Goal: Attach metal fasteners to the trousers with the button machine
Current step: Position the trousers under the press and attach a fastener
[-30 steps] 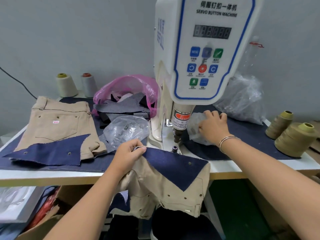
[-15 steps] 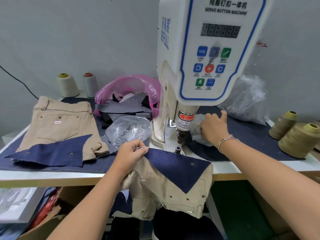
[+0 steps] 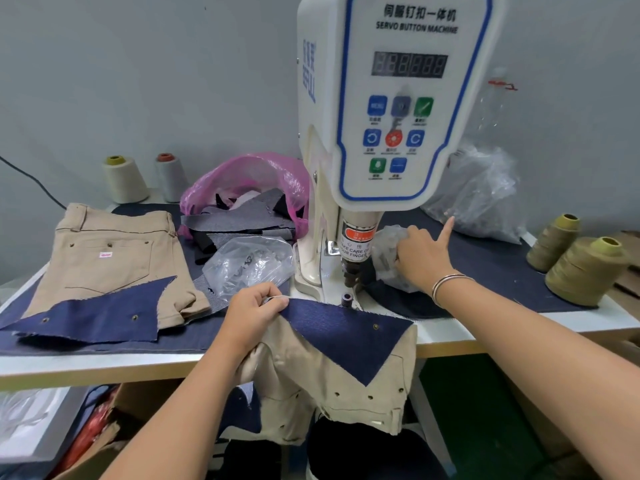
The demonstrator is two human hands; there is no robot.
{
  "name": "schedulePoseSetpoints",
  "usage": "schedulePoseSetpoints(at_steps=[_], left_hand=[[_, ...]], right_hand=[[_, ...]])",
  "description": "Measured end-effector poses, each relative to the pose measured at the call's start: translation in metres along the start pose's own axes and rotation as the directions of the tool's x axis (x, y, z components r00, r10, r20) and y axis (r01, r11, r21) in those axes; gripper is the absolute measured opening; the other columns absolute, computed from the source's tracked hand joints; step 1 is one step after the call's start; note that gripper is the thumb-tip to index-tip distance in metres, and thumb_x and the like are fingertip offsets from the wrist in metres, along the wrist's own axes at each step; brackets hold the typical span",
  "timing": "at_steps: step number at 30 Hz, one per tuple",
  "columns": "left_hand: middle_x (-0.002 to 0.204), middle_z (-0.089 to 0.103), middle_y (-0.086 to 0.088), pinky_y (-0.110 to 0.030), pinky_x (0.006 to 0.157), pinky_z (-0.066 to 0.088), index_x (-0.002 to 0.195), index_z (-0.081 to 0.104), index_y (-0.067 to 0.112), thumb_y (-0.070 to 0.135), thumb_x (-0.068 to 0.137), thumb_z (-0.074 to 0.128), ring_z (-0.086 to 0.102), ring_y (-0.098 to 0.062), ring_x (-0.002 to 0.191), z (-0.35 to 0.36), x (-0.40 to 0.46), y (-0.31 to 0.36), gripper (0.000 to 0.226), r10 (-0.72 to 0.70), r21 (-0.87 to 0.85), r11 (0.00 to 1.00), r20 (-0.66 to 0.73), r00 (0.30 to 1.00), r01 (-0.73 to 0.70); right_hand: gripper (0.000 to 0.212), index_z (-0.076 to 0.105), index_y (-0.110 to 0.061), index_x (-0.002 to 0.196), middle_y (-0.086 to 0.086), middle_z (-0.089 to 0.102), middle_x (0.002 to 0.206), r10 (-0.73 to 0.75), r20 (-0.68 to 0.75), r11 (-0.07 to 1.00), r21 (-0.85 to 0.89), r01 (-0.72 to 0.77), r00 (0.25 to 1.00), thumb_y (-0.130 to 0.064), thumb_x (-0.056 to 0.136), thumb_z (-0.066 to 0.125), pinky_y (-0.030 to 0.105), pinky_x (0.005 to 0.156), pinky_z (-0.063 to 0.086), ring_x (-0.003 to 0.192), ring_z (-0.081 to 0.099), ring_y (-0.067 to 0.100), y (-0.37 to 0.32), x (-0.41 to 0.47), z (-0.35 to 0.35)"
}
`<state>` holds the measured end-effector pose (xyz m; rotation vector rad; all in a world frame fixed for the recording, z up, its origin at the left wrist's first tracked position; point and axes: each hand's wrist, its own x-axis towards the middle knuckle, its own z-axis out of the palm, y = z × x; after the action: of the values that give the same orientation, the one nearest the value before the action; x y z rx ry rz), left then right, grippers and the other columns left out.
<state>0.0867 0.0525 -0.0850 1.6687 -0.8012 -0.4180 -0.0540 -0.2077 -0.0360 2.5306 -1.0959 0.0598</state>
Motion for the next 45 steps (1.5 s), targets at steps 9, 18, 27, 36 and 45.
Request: schedulePoseSetpoints(at_steps=[9,18,27,36,45], left_hand=[[0.05,0.046,0.011,-0.027,0.056,0.03,0.055,0.055,0.018,0.026,0.068,0.061,0.038,-0.004,0.051,0.0,0.0,-0.002,0.017,0.001,-0.004,1.0,-0.005,1.0,-0.001],[0.049,0.045,0.011,-0.025,0.054,0.03,0.052,0.056,0.021,0.026,0.069,0.061,0.037,-0.004,0.05,0.0,0.0,-0.001,0.018,-0.006,-0.006,1.0,0.003,1.0,0.006],[0.053,0.046,0.007,-0.029,0.059,0.031,0.055,0.055,0.015,0.026,0.068,0.061,0.038,-0.009,0.055,0.0,0.001,-0.003,0.018,-0.008,0.001,1.0,-0.009,1.0,0.008],[0.051,0.043,0.008,-0.027,0.057,0.03,0.053,0.055,0.018,0.026,0.069,0.061,0.036,-0.006,0.052,-0.001,0.002,-0.003,0.019,-0.007,0.004,1.0,-0.01,1.0,0.007],[0.05,0.047,0.011,-0.026,0.057,0.031,0.055,0.056,0.017,0.002,0.083,0.065,0.039,-0.002,0.051,0.0,0.002,-0.005,0.033,0.001,0.013,1.0,-0.016,1.0,-0.001]], right_hand=[[0.018,0.061,-0.02,0.096,-0.002,0.049,0.1,-0.02,0.007,0.998,0.056,0.02,1.0,-0.017,0.095,0.043,0.073,0.106,0.001,0.102,0.05,0.018,0.005,-0.002,-0.006],[0.022,0.063,-0.024,0.08,-0.005,0.054,0.097,-0.087,-0.04,0.996,0.032,0.088,0.995,-0.023,0.094,0.046,0.073,0.105,-0.004,0.111,0.048,0.017,0.012,-0.006,-0.006],[0.025,0.065,-0.021,0.085,-0.002,0.045,0.099,-0.032,-0.036,0.994,0.1,0.035,0.999,-0.027,0.096,0.044,0.073,0.106,-0.001,0.105,0.045,0.018,0.006,-0.011,-0.007],[0.022,0.064,-0.029,0.102,0.0,0.045,0.112,-0.055,0.028,0.998,-0.005,0.055,0.998,-0.032,0.096,0.043,0.068,0.107,-0.006,0.115,0.039,0.023,0.009,-0.006,0.003],[0.019,0.064,-0.021,0.102,0.0,0.05,0.108,-0.01,-0.012,0.998,-0.058,0.01,1.0,-0.016,0.088,0.052,0.061,0.111,0.0,0.111,0.044,0.023,-0.009,-0.003,0.004]])
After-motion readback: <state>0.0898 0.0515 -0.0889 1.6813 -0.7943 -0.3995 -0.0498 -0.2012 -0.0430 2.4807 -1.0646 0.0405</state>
